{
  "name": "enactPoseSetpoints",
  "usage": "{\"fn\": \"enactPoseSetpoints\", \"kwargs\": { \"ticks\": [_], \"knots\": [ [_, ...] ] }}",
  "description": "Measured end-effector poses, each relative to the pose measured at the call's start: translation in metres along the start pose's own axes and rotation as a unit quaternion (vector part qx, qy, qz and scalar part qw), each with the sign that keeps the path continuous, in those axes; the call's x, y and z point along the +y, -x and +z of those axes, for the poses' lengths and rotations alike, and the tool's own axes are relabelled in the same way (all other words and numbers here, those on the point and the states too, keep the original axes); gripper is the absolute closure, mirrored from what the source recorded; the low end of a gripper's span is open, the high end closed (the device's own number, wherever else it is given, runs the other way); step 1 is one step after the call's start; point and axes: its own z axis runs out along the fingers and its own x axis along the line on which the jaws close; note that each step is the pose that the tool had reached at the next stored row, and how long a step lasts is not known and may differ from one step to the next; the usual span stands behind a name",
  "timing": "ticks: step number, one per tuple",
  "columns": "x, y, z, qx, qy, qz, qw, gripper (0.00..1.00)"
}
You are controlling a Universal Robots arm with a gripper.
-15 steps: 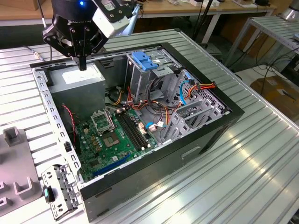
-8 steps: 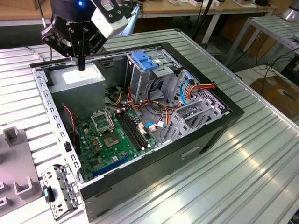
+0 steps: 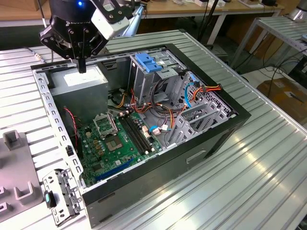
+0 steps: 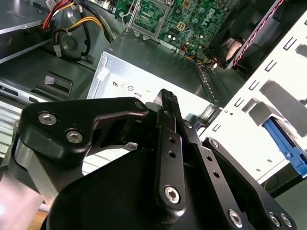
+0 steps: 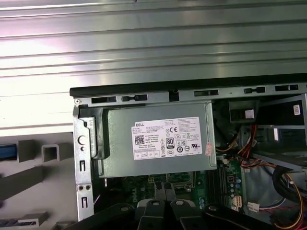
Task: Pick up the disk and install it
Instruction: 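Reach for the disk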
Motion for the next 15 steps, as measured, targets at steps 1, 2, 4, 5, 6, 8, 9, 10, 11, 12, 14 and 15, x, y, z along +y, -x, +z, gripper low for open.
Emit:
{"fn": "enactPoseSetpoints", "kwargs": {
  "ticks": [1,2,4,5,6,8,9,10,11,12,14,15],
  "knots": [
    [0.0000,-0.0004,0.0000,0.0000,0.0000,0.000,1.00000,0.89],
    [-0.0001,-0.0007,0.0000,0.0001,0.0000,0.000,1.00000,0.89],
    [-0.0001,-0.0015,0.0000,0.0001,0.0000,0.000,1.00000,0.89],
    [-0.0002,-0.0019,0.0000,0.0001,0.0000,0.000,1.00000,0.89],
    [-0.0002,-0.0023,0.0000,0.0002,0.0000,0.000,1.00000,0.89],
    [-0.0002,-0.0030,0.0000,0.0002,0.0000,0.000,1.00000,0.89],
    [-0.0003,-0.0035,0.0000,0.0003,0.0000,0.000,1.00000,0.89],
    [-0.0003,-0.0041,0.0000,0.0003,0.0000,0.000,1.00000,0.89],
    [-0.0003,-0.0045,0.0000,0.0003,0.0000,0.000,1.00000,0.89],
    [-0.0004,-0.0048,0.0000,0.0003,0.0000,0.000,1.00000,0.89],
    [-0.0004,-0.0055,0.0000,0.0004,0.0000,0.000,1.00000,0.89],
    [-0.0005,-0.0058,0.0000,0.0004,0.0000,0.000,1.00000,0.89]
  ]
}}
